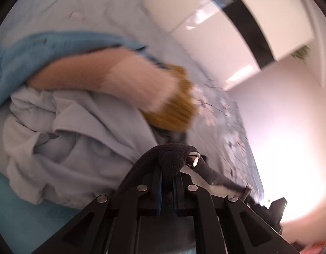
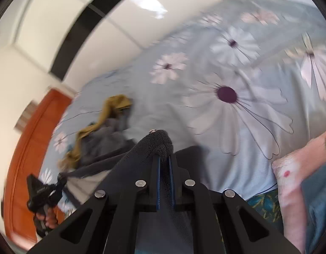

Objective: Fold clothes

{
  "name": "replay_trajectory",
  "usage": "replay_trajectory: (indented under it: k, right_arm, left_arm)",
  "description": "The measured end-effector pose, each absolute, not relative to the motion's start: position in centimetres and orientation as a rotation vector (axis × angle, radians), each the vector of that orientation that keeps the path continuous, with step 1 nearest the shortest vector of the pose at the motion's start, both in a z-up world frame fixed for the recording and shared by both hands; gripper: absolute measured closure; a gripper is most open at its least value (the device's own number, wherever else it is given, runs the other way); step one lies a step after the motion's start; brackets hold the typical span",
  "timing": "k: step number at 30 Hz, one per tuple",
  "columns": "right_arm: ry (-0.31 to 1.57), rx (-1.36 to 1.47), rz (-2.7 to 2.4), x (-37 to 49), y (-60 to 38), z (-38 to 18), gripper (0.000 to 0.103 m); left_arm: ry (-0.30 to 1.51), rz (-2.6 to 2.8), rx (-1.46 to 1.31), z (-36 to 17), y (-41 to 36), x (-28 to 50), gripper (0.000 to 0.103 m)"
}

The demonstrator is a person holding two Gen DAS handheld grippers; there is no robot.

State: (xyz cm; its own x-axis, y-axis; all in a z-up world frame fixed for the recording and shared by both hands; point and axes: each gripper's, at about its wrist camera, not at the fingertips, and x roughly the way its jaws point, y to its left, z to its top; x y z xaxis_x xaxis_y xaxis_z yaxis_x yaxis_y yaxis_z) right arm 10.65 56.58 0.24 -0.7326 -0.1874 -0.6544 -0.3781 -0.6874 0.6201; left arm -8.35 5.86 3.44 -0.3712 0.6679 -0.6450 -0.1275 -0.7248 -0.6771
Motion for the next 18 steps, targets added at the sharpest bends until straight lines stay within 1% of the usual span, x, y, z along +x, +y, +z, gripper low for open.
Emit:
replay_trajectory:
  k: [3,5,7,9,10,11,12,13,14,16,17,18]
  right_arm:
    - [1.223,-1.156,2.464,9.8,57.2,-2.3,0.096]
    - [1.22,-1.176,2.441,9.8,57.3,-3.2,0.096]
    - [1.193,-1.194,2.441,9.7,57.2,-3.3,0.096]
    - [1.16,-1.213,2.446,9.5,57.0,-3.4,0.095]
    - [1.144,-1.221,2.452,9.4,56.9,-3.3,0.095]
    - [1.122,-1.226,2.459,9.3,56.8,-3.2,0.094]
    - [1.098,-1.226,2.463,9.4,56.7,-2.9,0.091]
    - [1.072,-1.226,2.467,9.5,56.6,-2.6,0.091]
    - [1.039,-1.222,2.469,9.9,56.3,-2.1,0.087]
    - [0.99,-1.197,2.473,11.5,55.7,-1.2,0.066]
    - [0.988,-1.182,2.477,12.6,55.4,-1.0,0.061]
    - [1.009,-1.171,2.479,14.1,54.9,-1.0,0.052]
  left_arm:
    - [-0.78,2.11,-1.417,1.5,5.9,-9.5,0.095]
    - [-0.81,2.093,-1.397,1.1,5.5,-9.6,0.093]
    - [-0.81,2.071,-1.38,1.1,5.2,-9.3,0.093]
    - [-0.801,2.042,-1.375,1.3,4.9,-9.1,0.089]
    - [-0.796,2.028,-1.371,1.4,4.8,-8.9,0.083]
    - [-0.793,2.021,-1.361,1.7,4.6,-8.6,0.07]
    - [-0.79,2.023,-1.34,2.3,4.0,-8.1,0.061]
    - [-0.783,2.034,-1.307,2.9,3.6,-7.4,0.045]
    - [-0.769,2.052,-1.284,3.3,3.2,-6.7,0.036]
    - [-0.711,2.121,-1.279,3.5,2.3,-5.0,0.032]
    - [-0.677,2.159,-1.288,3.3,1.7,-3.9,0.031]
    - [-0.665,2.181,-1.312,2.6,1.0,-2.7,0.031]
